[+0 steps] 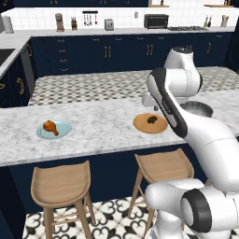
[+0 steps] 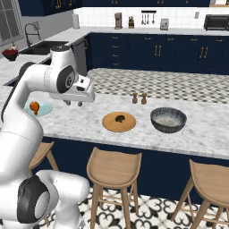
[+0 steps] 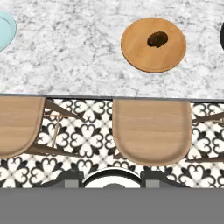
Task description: Pick the chicken drumstick and mushroom from their plates and place them in the bowl. Then put the bowl in the fridge.
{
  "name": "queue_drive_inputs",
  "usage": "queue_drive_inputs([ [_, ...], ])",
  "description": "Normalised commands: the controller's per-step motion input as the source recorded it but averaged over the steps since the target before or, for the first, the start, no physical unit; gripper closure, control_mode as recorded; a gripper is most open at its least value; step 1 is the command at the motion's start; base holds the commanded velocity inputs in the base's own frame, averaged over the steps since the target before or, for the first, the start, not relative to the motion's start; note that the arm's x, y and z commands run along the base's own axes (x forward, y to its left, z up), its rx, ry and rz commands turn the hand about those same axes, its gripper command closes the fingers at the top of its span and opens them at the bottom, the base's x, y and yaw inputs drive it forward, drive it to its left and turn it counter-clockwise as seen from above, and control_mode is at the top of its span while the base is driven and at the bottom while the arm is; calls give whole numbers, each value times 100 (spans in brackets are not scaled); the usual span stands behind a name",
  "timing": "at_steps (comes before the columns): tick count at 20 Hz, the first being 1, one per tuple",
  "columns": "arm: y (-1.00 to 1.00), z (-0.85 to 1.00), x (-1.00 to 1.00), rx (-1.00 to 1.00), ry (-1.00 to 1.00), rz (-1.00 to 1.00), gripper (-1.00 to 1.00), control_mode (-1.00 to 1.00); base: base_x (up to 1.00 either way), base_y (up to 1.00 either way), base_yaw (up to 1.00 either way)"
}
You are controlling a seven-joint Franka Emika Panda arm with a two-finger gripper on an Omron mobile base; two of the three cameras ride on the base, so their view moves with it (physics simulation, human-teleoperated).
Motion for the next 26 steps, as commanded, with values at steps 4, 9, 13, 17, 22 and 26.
queue_drive_inputs([
  [4,-22,-14,51,12,8,-7,-100,-100,0,0,0],
  [9,-68,-37,100,25,15,-26,-100,-100,0,0,0],
  [13,-27,-50,81,-3,4,-23,-100,-100,0,0,0],
  [17,-16,-64,84,-14,9,-31,-100,-100,0,0,0],
  [22,-58,-55,99,-2,23,-23,-100,-100,0,0,0],
  [26,-19,-42,98,-2,19,-11,-100,-100,0,0,0],
])
